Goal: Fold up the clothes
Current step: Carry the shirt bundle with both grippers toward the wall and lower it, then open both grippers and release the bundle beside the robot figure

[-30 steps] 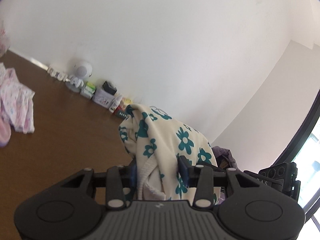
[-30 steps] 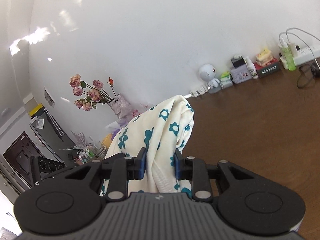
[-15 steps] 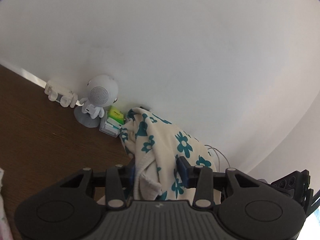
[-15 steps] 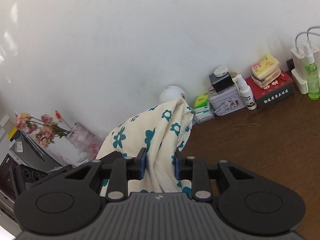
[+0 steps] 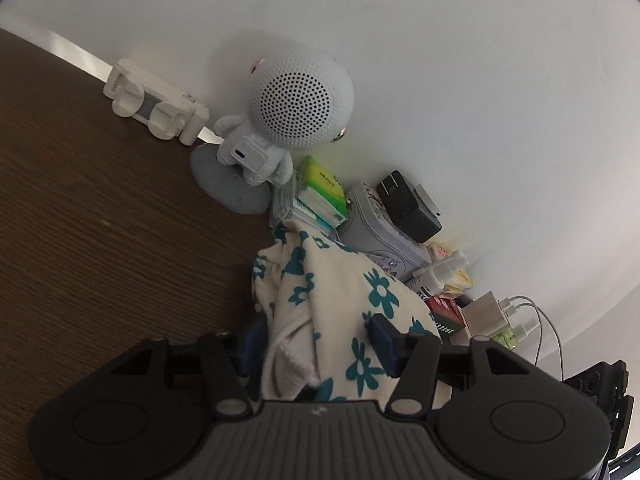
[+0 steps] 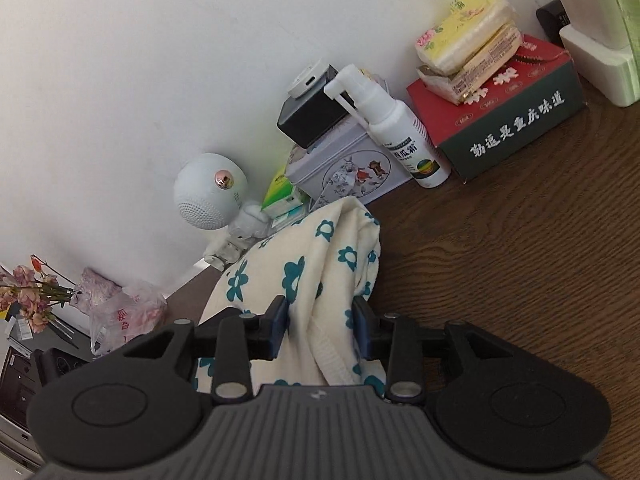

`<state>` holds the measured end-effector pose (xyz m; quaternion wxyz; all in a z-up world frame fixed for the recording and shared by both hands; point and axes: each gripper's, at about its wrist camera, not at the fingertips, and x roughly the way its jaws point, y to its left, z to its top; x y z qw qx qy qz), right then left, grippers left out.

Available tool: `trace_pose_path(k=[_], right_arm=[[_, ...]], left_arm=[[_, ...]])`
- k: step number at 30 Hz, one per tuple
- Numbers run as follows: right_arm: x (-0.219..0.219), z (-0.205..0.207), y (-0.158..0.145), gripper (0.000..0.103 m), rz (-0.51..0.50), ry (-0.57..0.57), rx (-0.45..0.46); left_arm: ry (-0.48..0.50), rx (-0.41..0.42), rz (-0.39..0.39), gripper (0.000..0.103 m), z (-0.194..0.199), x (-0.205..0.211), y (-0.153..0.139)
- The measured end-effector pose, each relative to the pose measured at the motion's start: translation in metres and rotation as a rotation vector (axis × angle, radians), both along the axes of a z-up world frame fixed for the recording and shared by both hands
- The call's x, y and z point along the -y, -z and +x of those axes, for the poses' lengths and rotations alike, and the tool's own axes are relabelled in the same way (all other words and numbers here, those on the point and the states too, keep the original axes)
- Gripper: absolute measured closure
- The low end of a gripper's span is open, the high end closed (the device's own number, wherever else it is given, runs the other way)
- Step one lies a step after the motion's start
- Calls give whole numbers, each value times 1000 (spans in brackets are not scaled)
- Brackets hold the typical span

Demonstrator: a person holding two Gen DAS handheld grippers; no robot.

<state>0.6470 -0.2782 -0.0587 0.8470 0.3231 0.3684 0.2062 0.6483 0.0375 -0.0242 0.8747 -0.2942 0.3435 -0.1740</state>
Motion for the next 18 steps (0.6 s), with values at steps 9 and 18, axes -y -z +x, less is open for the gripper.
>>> trace_pose_path(k=[9,18], right_arm=[[-45,-19,-55,91,-275,1,242],[-57,12,-13,94,-339,28,159]], left_arm=[[75,199,280,89,-5,41,-47],[18,140,254,89,13,43,0]])
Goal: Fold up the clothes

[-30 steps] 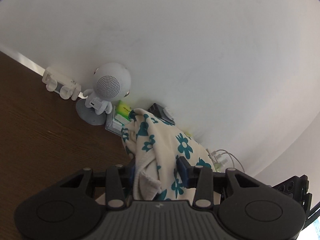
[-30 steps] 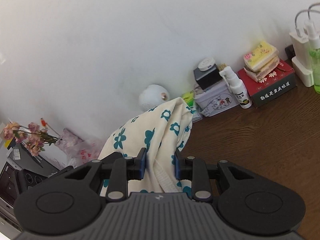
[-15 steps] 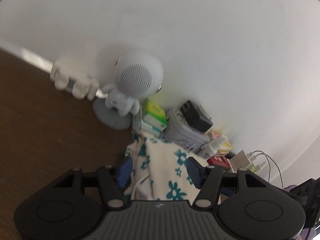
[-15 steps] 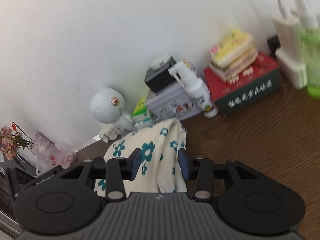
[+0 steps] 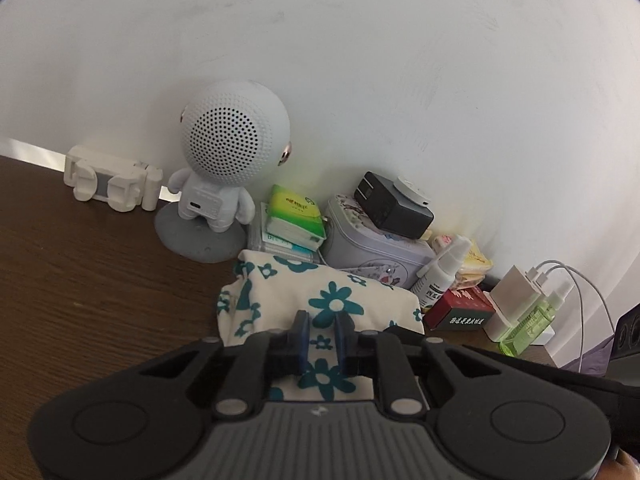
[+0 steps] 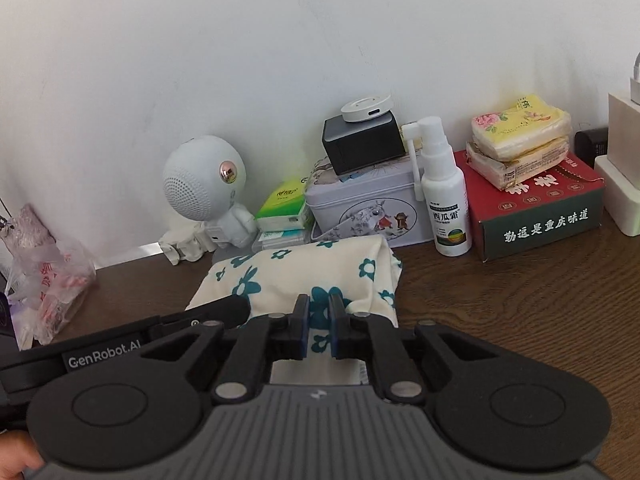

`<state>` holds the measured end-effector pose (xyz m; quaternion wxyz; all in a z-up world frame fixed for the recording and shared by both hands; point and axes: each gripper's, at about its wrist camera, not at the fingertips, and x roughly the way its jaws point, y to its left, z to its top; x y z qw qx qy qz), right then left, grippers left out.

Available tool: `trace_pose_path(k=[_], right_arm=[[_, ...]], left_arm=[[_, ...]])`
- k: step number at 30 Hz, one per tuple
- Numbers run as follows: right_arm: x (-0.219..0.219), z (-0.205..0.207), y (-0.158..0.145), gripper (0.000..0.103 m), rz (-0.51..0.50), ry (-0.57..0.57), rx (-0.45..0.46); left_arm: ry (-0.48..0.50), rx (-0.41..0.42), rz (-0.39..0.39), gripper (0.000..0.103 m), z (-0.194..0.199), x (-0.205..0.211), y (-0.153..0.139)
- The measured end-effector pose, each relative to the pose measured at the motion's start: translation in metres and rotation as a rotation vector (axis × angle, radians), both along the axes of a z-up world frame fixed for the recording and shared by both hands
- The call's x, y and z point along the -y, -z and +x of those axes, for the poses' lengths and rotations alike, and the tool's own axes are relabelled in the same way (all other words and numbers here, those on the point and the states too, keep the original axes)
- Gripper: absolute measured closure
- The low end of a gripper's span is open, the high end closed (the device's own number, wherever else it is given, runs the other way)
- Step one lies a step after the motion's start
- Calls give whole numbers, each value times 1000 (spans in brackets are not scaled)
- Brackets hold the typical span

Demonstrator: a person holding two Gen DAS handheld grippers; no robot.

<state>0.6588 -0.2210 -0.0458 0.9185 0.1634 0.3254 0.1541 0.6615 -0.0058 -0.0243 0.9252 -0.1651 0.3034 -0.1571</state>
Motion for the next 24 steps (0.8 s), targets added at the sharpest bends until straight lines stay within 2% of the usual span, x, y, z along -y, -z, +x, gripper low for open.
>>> trace_pose_path(k=[4,5,6,7,9,10,11,12,13,15,16,17,22,24], right_arm=[[-10,1,-6,93,-60,0,25],[-11,-2,-10,90,-66,-4,35],[-10,-9,-14,83,-57,-13,53],[-8,-16,-19,79,-51,-17,71],[1,-37,-32,63,-59,1,116],[8,-49,-38,57,-64,8,136],[11,-63,-43,45,-71,5,154],[13,-80,-49,34,-84,-2,171],[15,-99,-55,30,-94,-8,187],[18,-136,-67,14,-115,-20,219],[19,-155,-73,10,-124,-24,234],[18,-176,-78,0,-134,-22,249],[9,-297,-104,0,-200,39,306],[6,-341,-109,0,-203,36,301]], left_arm=[[0,31,64,89,-3,8,-5],[5,43,76,84,-8,8,-9],[6,56,88,73,-14,8,-14],[0,72,99,66,-23,6,-20],[-18,125,128,22,-50,0,-32],[-28,156,144,13,-66,-4,-39],[-38,187,159,4,-81,-8,-46],[-48,218,175,2,-97,-12,-52],[-54,240,188,1,-114,-16,-58],[-52,253,206,0,-152,-22,-70],[-51,259,211,0,-174,-22,-75],[-48,265,215,0,-197,-23,-79],[-49,271,238,0,-319,-20,-92],[-48,257,252,0,-368,-15,-93]])
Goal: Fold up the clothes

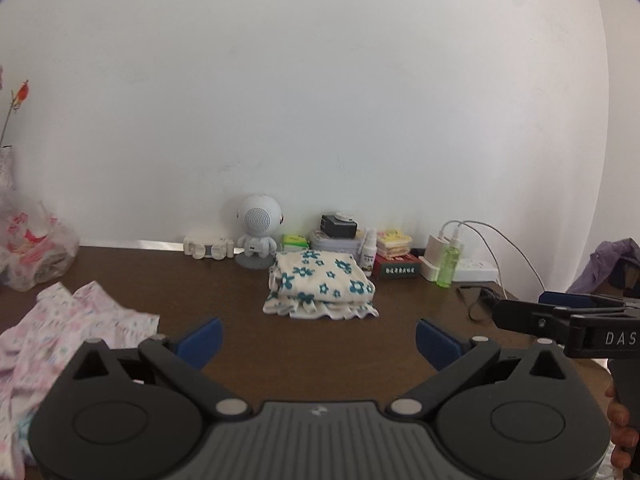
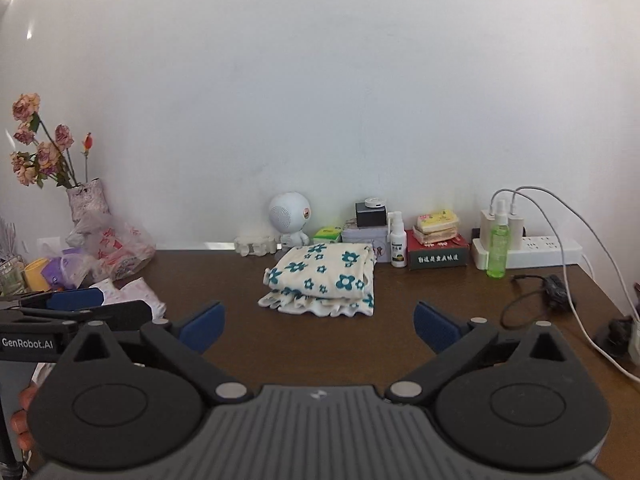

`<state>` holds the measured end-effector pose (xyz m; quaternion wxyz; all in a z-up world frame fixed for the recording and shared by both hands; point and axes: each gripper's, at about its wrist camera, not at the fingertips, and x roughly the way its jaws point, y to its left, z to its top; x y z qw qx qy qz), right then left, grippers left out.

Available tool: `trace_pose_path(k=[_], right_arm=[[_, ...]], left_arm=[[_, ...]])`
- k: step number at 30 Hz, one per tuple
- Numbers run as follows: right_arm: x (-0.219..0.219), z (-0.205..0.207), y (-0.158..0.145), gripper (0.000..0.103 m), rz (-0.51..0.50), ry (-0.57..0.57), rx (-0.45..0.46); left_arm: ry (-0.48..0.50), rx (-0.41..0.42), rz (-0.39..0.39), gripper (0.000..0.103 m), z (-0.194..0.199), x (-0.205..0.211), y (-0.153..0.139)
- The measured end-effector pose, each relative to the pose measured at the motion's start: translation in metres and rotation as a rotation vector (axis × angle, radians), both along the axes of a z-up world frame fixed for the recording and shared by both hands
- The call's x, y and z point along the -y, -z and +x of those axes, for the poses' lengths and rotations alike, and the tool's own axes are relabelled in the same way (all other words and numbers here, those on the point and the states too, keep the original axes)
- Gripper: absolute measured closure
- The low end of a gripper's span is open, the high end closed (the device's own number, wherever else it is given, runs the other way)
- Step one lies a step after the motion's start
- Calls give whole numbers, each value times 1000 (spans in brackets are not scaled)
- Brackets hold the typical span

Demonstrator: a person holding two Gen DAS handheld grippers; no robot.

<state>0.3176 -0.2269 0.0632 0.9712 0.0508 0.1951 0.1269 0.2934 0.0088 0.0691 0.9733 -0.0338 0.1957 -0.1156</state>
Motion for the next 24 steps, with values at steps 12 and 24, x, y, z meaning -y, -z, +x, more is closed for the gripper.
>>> trace_pose_path(k=[12,24], right_arm=[[-15,-215,22,0,-36,51,-82],[-27,-291,56,0,-50,118,-145]], left_arm=[[-4,-62,29,0,-210,3,39],[-78,-114,0,0,-271,-5,73]])
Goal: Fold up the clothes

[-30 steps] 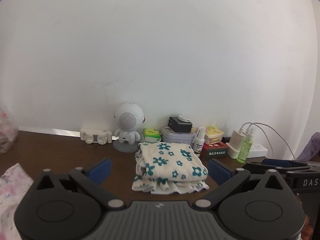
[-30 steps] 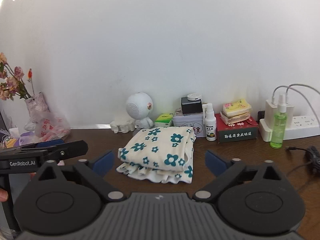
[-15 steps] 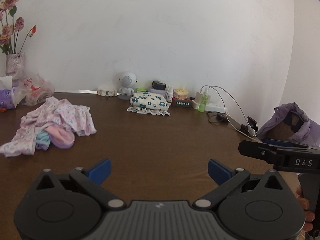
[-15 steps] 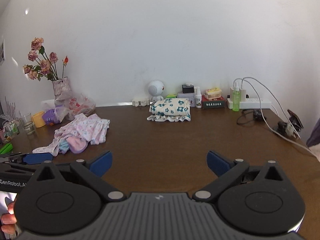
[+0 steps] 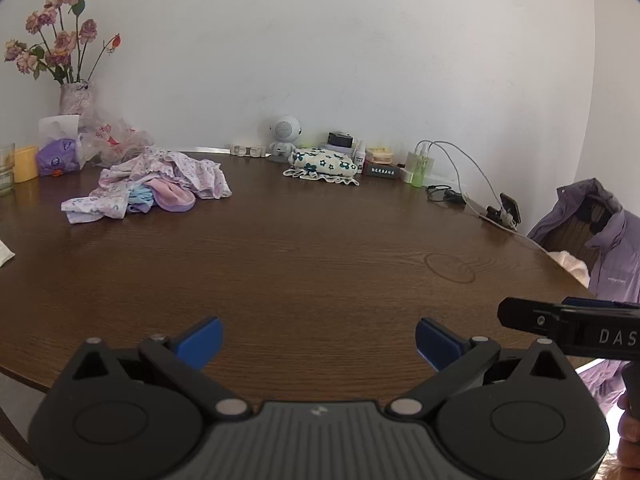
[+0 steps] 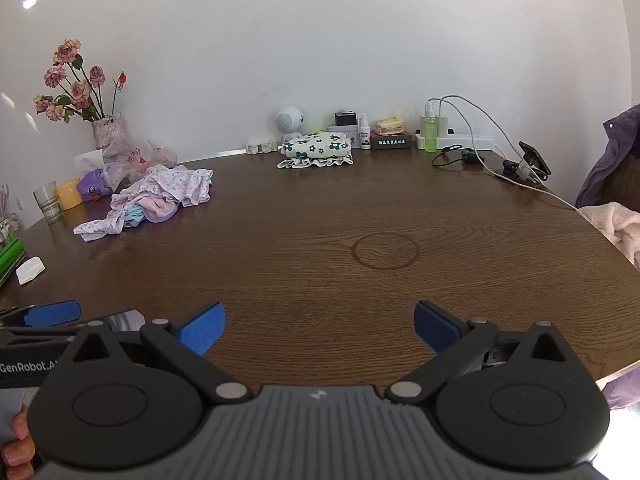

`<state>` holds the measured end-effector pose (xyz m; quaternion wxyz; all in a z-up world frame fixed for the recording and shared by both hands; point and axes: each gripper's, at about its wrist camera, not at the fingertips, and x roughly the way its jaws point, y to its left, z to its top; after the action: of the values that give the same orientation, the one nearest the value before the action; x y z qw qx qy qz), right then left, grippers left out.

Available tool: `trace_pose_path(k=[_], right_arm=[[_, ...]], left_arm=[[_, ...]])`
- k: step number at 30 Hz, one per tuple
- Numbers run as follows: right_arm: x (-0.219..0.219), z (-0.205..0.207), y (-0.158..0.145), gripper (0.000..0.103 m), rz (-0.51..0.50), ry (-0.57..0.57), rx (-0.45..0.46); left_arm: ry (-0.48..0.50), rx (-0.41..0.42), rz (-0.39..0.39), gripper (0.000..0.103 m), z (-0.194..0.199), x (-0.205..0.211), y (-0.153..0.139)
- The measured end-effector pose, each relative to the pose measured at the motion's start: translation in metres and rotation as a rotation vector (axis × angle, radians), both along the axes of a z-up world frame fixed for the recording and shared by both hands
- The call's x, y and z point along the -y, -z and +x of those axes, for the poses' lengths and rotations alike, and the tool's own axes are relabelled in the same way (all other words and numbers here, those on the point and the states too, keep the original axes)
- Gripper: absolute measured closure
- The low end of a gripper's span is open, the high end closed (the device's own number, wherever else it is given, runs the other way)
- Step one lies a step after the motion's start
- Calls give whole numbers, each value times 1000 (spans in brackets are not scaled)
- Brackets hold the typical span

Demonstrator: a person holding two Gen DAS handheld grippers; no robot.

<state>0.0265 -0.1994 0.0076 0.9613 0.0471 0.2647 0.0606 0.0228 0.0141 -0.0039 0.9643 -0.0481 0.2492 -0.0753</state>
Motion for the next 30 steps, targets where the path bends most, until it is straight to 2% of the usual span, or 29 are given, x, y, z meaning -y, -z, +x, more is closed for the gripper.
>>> trace_pose_path(k=[4,9,30], right_arm=[[-1,0,4,0,1,7,-26],[-2,-1,4,0,-1,8,-16],[-4,0,11,0,5,-4,-40]], left_arm=[[9,6,-49,0,-3,-6,1],[20,0,-62,0,0,-6,0],[8,-6,-57,0,1,-2,-1]])
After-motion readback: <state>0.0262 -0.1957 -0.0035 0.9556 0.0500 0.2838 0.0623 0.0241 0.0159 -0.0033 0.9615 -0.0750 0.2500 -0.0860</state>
